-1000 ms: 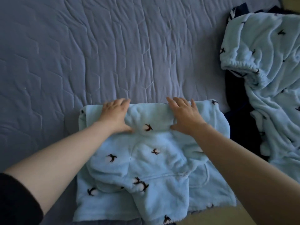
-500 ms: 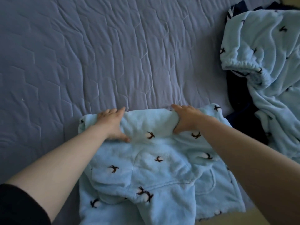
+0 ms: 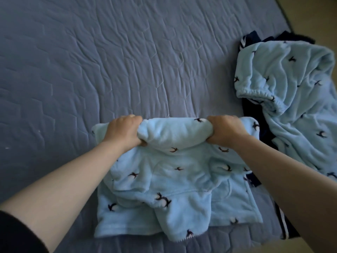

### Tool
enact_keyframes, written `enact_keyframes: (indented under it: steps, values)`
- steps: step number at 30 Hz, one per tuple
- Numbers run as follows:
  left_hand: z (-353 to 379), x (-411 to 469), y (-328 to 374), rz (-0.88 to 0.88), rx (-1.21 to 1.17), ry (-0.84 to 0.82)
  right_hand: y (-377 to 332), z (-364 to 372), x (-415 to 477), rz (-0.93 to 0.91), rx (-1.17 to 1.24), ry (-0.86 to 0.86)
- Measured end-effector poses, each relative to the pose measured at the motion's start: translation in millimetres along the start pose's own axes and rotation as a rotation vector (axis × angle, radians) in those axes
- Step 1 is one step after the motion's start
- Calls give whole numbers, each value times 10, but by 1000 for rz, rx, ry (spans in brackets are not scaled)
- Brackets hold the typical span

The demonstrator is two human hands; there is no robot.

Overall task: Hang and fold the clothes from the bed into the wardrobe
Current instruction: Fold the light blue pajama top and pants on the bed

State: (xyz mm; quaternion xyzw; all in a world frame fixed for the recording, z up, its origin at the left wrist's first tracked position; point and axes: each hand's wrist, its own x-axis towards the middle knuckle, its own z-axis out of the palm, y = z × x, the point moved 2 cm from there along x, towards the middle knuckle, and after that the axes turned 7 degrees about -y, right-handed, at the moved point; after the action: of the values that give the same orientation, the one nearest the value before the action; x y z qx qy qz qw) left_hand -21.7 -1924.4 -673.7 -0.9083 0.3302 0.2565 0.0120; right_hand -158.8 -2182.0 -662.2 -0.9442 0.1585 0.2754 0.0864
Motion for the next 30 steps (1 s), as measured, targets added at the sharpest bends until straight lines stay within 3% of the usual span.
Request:
enact_keyframes:
  steps: [3, 12, 17, 24, 30]
  values:
    - [-265, 75, 44, 26, 14, 119, 15, -269, 64, 12, -67, 157]
    - [-169, -357, 162, 182, 64, 323, 30, -56, -313, 13, -11, 312]
    - [23, -662, 247, 168, -6, 269, 53, 174, -632, -9, -51, 313]
    - [294, -1258, 371, 305, -36, 214, 1, 531, -1304, 19, 46, 313]
    - [653, -1624, 511, 343, -89, 70, -80, 1001, -1702, 100, 45, 203]
